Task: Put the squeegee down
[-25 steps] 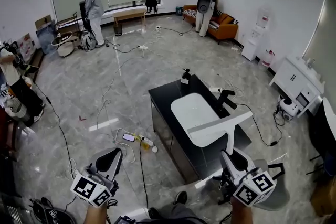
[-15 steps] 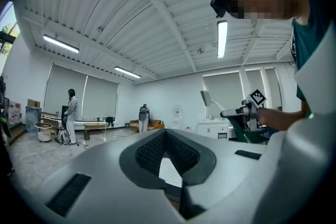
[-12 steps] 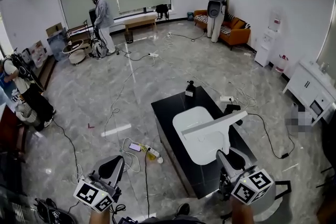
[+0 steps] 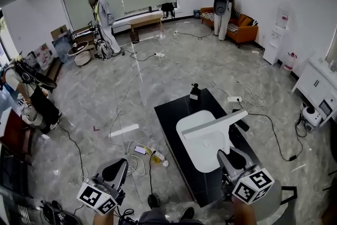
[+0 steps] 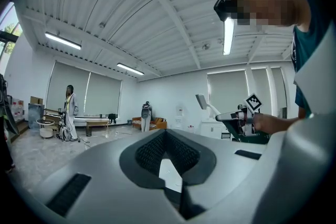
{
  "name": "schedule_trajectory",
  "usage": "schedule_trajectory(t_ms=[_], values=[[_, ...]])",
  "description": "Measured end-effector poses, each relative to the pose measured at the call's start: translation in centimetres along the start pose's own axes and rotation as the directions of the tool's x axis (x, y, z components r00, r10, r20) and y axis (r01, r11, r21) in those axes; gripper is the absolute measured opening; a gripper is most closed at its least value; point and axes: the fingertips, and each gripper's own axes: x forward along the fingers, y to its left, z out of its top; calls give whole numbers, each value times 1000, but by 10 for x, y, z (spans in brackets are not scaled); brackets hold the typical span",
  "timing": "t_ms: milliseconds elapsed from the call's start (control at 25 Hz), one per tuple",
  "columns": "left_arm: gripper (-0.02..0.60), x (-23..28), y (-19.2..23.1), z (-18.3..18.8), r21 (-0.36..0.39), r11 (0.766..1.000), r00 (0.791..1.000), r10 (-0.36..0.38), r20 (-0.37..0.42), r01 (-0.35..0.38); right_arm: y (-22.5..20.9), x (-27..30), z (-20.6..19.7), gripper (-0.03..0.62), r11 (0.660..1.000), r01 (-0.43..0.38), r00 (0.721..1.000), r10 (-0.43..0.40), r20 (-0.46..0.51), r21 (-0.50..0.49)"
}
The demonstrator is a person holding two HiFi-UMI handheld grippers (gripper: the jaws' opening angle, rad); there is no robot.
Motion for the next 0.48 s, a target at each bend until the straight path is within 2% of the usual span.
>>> schedule_trajectory(t_ms=[240, 480], values=[[6, 42, 35, -3, -12, 997, 997, -75, 0, 75, -7, 33, 2, 100, 998, 60, 998, -60, 1, -7], [6, 72, 95, 9, -9, 988, 988, -153, 21, 153, 7, 78, 1, 100, 991, 132, 991, -132, -1, -18]])
